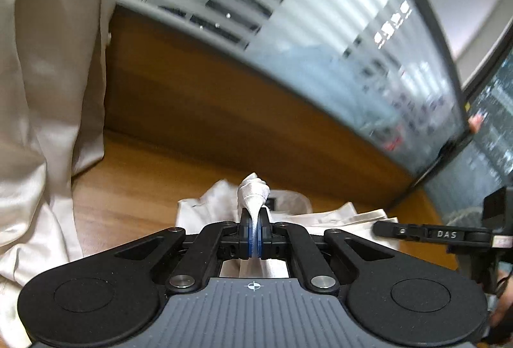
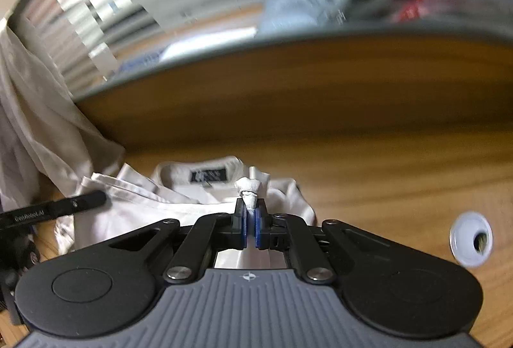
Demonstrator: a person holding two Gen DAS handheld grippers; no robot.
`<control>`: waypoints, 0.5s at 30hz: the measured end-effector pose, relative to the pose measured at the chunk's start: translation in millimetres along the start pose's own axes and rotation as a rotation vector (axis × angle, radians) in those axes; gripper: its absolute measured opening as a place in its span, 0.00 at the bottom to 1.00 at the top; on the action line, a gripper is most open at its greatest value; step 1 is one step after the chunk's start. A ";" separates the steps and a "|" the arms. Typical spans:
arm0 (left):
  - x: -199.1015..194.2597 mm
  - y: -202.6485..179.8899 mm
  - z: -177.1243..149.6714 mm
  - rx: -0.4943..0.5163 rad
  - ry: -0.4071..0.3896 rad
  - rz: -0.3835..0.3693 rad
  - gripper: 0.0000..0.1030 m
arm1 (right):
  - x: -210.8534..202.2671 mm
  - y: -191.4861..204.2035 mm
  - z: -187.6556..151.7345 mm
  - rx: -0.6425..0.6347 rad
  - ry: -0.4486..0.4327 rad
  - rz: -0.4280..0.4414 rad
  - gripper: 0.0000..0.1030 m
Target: Fold clothes
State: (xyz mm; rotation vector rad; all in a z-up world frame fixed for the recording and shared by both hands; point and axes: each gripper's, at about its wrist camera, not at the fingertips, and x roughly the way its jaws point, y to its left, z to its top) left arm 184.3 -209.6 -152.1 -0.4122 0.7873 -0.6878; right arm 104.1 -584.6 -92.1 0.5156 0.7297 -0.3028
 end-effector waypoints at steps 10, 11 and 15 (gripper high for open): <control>23.9 28.9 7.2 -0.033 0.049 0.103 0.05 | 37.9 -8.1 16.9 -0.019 0.029 0.000 0.04; 27.0 31.3 7.5 -0.036 0.057 0.107 0.05 | 43.1 -10.3 17.9 -0.018 0.039 -0.002 0.04; 40.2 34.5 6.3 -0.032 0.083 0.135 0.05 | 59.9 -15.8 20.9 -0.026 0.073 -0.010 0.04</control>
